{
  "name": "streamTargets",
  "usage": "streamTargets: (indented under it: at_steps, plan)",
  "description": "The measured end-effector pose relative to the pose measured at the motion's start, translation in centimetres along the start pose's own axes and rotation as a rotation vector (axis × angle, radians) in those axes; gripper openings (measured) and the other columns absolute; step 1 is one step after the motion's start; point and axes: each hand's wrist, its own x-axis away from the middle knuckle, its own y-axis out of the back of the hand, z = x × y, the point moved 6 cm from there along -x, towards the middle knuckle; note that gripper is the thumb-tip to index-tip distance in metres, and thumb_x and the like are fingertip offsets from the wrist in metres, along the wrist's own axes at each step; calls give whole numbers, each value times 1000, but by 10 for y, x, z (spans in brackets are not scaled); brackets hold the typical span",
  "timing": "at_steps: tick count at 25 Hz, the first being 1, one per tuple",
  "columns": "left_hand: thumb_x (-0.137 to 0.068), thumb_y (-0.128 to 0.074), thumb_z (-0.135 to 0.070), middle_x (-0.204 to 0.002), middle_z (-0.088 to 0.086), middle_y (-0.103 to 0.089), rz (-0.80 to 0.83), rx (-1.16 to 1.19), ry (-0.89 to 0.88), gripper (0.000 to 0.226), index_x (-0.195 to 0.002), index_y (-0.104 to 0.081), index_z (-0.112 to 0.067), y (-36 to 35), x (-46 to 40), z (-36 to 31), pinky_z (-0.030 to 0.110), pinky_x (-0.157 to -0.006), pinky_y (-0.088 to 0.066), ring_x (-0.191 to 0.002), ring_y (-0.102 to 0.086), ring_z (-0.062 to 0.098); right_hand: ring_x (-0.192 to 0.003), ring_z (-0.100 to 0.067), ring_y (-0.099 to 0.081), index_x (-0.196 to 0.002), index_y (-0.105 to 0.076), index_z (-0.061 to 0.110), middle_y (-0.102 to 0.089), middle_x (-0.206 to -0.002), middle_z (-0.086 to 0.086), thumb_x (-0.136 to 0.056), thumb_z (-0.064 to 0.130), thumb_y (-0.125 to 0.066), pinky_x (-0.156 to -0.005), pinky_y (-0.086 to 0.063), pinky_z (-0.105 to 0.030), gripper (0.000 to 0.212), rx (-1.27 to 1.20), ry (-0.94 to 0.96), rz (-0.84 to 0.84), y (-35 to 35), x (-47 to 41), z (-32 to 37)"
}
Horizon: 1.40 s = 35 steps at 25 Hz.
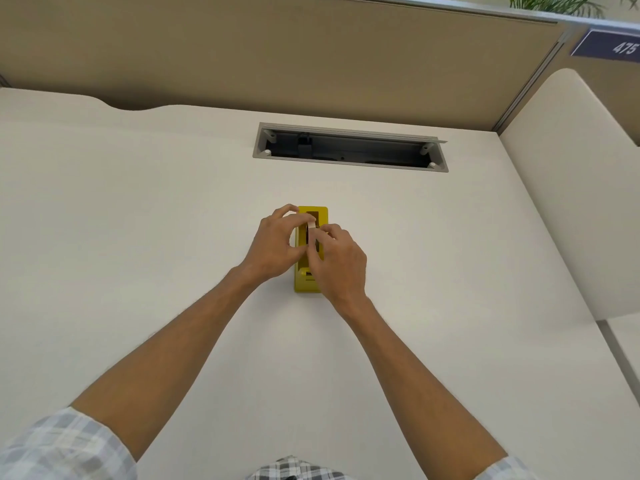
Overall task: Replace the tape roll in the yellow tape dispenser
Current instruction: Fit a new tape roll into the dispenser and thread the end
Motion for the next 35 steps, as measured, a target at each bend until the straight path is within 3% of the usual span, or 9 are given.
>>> streamTargets:
  at_steps: [3,9,19,27,31,35]
  plan:
    - [-82,-66,-27,-135,5,-52,5,22,-23,39,-120,-61,-22,1,0,-3,48,-108,-34,-131,-42,21,-69,-22,-61,-92,-72,14,-68,-88,-3,-84,14,-66,-50,-46,-28,10,65,70,-20,3,2,0]
    - [-87,-51,-39,-141,-4,-50,51,-43,-29,47,-130,-55,-21,-3,-7,2,49,-110,-23,-142,-25,15,-70,-22,-62,-95,-72,14,-68,-91,-3,-86,13,-64,-50,-48,-30,12,48,83,-6,2,2,-1]
    - [-89,-63,-27,-134,-4,-58,29,-32,-56,37,-125,-60,-22,-5,-5,3,45,-110,-23,-140,-30,17,-71,-20,-61,-107,-69,18,-68,-92,-2,-91,19,-61,-50,-45,-28,18,106,94,21,-2,-8,-5]
    - [-84,-69,-24,-133,-2,-58,-20,-23,-69,39,-122,-61,-21,-2,-5,-2,45,-110,-25,-139,-32,17,-74,-21,-61,-97,-70,15,-67,-93,-3,-90,18,-58,-51,-49,-31,14,80,72,51,-1,-15,-2]
    - [-82,-62,-41,-144,-1,-47,18,-88,-26,55,-132,-53,-18,-6,-7,4,46,-111,-24,-142,-24,16,-76,-21,-62,-96,-71,13,-67,-95,-4,-87,16,-59,-52,-50,-31,15,43,59,49,1,-12,-1]
    - [-85,-56,-42,-141,-4,-50,26,-60,-58,44,-123,-61,-21,-8,-5,8,48,-110,-25,-142,-25,15,-77,-21,-62,-97,-71,14,-67,-95,-4,-84,13,-61,-51,-50,-31,16,30,61,48,2,-11,-2]
